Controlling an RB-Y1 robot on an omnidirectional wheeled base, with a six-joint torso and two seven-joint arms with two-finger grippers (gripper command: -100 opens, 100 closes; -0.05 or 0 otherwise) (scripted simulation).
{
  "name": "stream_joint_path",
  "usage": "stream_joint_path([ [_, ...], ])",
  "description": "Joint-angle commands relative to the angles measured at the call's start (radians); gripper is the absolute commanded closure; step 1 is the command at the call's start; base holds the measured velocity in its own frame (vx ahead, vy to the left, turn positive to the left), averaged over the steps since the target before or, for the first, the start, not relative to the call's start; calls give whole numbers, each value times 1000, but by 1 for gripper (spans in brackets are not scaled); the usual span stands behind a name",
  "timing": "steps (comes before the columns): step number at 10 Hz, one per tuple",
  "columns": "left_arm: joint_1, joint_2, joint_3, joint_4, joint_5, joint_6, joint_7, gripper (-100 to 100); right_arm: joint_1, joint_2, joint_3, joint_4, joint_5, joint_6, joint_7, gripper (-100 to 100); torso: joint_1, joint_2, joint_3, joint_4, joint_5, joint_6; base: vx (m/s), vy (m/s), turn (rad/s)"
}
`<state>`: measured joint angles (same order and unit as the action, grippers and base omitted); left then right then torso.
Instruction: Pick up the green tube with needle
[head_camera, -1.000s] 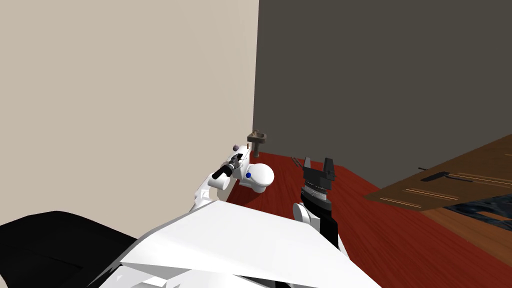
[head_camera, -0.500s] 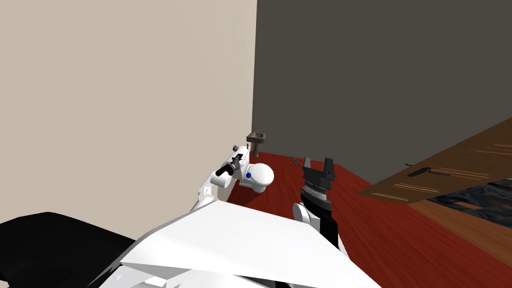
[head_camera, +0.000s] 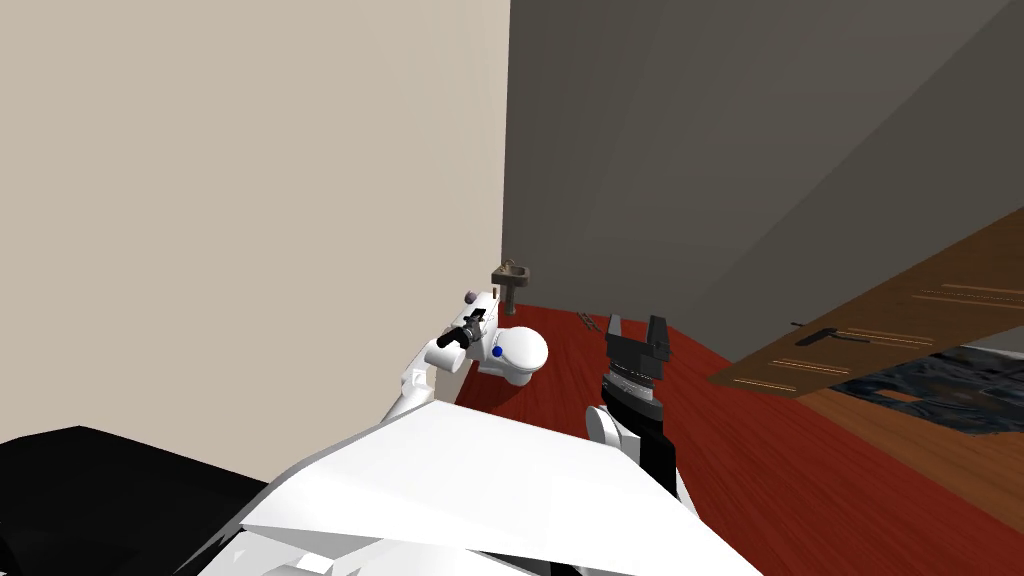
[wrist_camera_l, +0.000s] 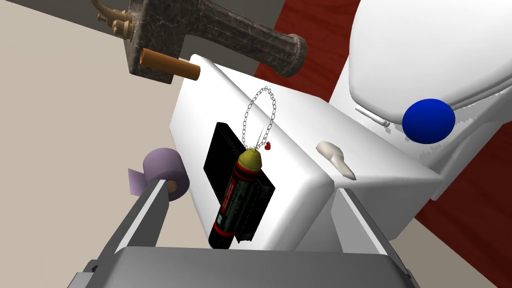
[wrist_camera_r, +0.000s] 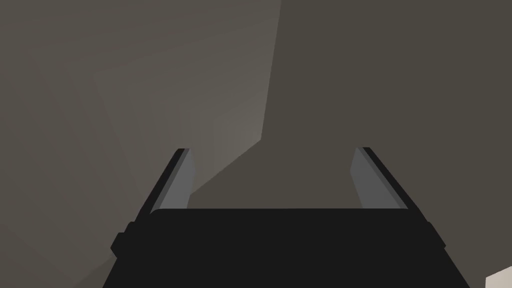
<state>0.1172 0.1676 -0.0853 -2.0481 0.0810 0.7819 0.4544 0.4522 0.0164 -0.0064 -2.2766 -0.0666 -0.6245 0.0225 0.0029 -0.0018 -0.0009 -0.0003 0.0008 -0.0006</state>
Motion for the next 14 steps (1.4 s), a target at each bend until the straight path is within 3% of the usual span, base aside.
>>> stream_joint_path([
  [1, -23, 5, -7, 15, -6, 50, 3, -100, 0, 0, 0, 0, 0, 0, 0, 0, 0, 0, 0, 0, 0, 0, 18, 46, -68],
  [6, -79, 21, -23, 56, -18, 161, 6, -100, 0, 0, 0, 0, 0, 0, 0, 0, 2, -2, -1, -1, 0, 0, 36, 66, -74],
  [14, -199, 83, -55, 141, -49, 370, 6, -100, 0, 0, 0, 0, 0, 0, 0, 0, 2, -2, -1, -1, 0, 0, 48, 72, -80],
])
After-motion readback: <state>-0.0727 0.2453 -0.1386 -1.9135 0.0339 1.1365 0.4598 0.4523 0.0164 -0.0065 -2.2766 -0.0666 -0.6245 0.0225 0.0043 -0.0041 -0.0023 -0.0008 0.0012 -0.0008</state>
